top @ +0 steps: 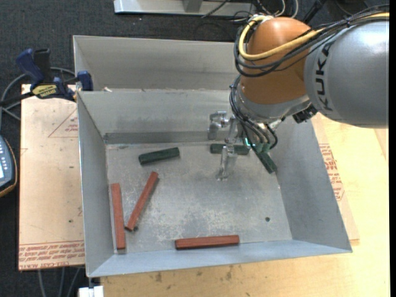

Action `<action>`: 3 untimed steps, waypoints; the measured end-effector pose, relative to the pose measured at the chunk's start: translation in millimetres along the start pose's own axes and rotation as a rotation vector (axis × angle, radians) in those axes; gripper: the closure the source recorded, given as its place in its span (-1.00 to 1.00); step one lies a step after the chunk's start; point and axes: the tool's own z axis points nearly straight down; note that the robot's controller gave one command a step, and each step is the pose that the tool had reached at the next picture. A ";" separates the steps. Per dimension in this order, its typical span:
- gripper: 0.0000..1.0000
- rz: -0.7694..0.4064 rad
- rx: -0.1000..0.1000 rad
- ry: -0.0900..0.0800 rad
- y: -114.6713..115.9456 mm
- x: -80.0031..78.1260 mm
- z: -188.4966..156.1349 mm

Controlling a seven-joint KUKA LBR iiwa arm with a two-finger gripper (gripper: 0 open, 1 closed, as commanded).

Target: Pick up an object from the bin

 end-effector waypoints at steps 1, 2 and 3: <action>-1.00 -0.150 0.002 -0.008 -39.0 -49.9 38.2; -1.00 -0.248 0.001 -0.005 -108.2 -56.5 148.7; 1.00 -0.251 0.001 -0.011 -105.4 -59.0 142.6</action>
Offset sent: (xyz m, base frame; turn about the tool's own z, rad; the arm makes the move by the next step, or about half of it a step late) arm 0.0492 -0.0377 -0.0369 -0.1537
